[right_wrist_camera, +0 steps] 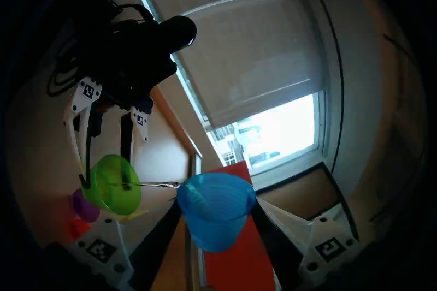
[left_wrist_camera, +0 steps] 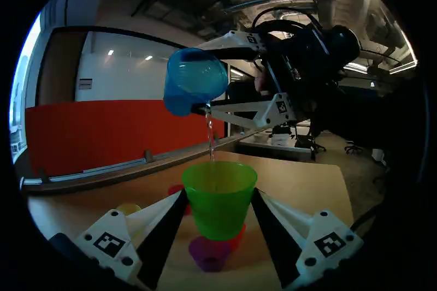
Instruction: Pour water
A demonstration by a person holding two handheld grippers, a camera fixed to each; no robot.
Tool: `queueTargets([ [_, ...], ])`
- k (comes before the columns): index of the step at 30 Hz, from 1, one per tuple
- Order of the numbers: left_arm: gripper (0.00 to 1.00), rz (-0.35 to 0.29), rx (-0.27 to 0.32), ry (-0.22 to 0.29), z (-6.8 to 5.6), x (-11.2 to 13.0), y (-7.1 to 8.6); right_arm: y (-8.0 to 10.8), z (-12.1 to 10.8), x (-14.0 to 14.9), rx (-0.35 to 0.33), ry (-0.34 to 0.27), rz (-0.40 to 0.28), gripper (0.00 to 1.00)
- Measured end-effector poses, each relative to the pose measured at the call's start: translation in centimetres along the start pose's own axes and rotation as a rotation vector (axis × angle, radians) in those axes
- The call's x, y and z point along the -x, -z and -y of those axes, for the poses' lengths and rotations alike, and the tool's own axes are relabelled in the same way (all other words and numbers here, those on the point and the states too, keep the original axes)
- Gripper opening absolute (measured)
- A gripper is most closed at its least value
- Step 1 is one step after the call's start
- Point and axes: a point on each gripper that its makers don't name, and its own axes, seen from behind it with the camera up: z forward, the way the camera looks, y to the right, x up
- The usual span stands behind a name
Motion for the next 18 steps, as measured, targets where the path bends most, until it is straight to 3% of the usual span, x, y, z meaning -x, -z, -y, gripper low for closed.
queueTargets([
  [18, 0.83, -0.001, -0.001, -0.001, -0.11, 0.00, -0.06, -0.11, 0.14, -0.07, 0.002, 0.036, 0.003, 0.90],
])
